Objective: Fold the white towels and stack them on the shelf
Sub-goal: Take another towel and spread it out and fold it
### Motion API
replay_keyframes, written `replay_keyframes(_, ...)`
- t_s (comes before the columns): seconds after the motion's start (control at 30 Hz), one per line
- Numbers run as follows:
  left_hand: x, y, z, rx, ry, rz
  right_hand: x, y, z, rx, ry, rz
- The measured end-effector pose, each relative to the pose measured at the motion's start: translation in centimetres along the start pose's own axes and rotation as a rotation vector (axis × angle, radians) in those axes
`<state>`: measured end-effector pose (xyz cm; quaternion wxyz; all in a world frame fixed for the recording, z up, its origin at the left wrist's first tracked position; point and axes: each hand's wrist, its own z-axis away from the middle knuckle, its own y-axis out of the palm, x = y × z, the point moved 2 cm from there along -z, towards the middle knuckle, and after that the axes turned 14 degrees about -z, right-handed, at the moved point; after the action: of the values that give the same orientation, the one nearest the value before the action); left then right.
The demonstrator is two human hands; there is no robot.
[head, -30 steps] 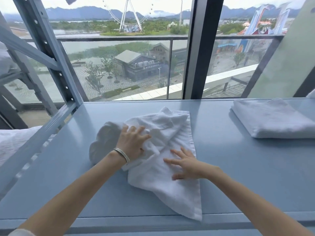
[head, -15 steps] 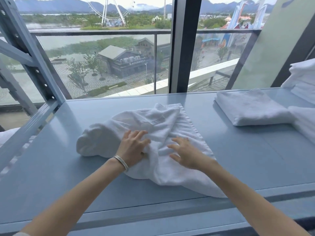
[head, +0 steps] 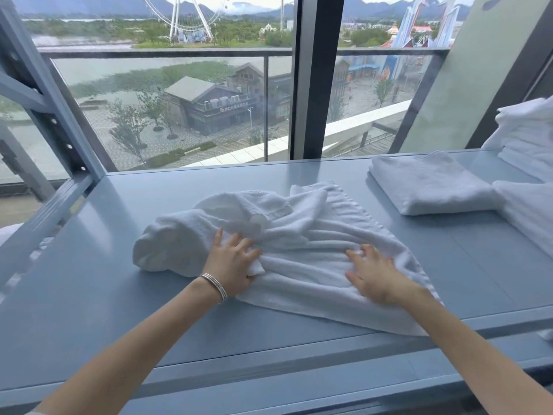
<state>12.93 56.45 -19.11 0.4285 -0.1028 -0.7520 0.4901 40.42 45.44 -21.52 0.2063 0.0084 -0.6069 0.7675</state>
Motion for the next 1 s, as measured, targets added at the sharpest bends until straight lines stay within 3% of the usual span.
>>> replay_keyframes(0.1,-1.0,-2.0,-1.2,0.006,0.016,0.152,3.6,-1.4,-0.6,-0.206,-0.188,-0.086)
replay_keyframes(0.17,-1.4,-3.9,-2.5,-0.135,0.002,0.229,6.5,-1.7,-1.3,-0.283,-0.338,-0.199)
replay_keyframes(0.23,-0.9,-4.8,-4.1,-0.102,-0.037,0.158,8.0,-0.9,-2.4,-0.148,-0.316,-0.174)
replay_keyframes(0.3,0.1,-4.6,-5.2,0.129,-0.091,0.026,7.4,0.3,-3.4,0.011,-0.2,-0.093)
replay_keyframes(0.37,0.6,-3.9,-5.4,0.289,-0.109,-0.04,5.4,0.2,-3.9,0.057,-0.153,-0.083)
replay_keyframes(0.57,1.3,-4.4,-2.6,0.374,-0.038,0.074,-3.0,-3.6,-5.2,0.097,-0.004,-0.049)
replay_keyframes(0.63,1.3,-5.0,-1.9,0.316,-0.023,0.093,-3.6,-4.9,-5.3,0.086,0.018,0.054)
replay_keyframes(0.7,1.1,-5.2,-2.0,0.123,-0.05,0.151,-0.9,-6.0,-4.7,-0.074,-0.088,0.058)
replay_keyframes(0.8,2.1,-6.1,-2.2,-0.188,-0.23,0.306,6.4,-6.7,-1.9,-0.176,-0.361,-0.33)
replay_keyframes(0.9,4.1,-6.3,-1.0,-0.256,-0.394,0.355,12.1,-6.5,-0.4,-0.028,-0.51,-0.518)
replay_keyframes(1.0,7.3,-6.0,0.6,-0.272,-0.602,0.465,16.4,-6.4,-1.2,-0.077,-0.649,-0.578)
